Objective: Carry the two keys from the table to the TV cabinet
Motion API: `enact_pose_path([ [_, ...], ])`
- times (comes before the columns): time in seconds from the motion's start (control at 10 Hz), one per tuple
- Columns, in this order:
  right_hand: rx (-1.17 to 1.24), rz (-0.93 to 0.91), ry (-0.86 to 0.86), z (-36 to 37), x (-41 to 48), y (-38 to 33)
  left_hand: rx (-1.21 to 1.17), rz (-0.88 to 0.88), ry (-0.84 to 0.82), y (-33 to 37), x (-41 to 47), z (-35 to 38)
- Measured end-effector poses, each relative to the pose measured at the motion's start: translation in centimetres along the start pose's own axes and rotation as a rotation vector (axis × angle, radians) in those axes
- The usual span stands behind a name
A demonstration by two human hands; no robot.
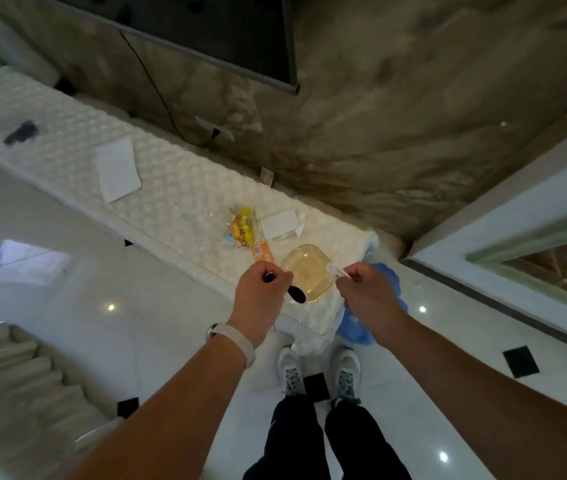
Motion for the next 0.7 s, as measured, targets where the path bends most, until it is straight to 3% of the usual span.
enact_pose_path([
  [0.4, -0.085, 0.047, -0.001, 14.0, 15.3, 11.7, 0.128, -0.146, -0.027, -14.9, 16.5, 12.4],
  [0.7, -0.151, 0.005, -0.109, 15.1, 17.0, 12.7, 0.188, -0.074, -0.083, -15.3, 18.8, 15.4],
])
Point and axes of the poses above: each hand's wrist, its own x-axis towards the middle knuckle, its own z-axis out of the palm, y = z × x, the point moved 3 cm from there along x, towards the middle knuckle, and after that the axes turned 13 degrees about y, right-handed, at the moved point
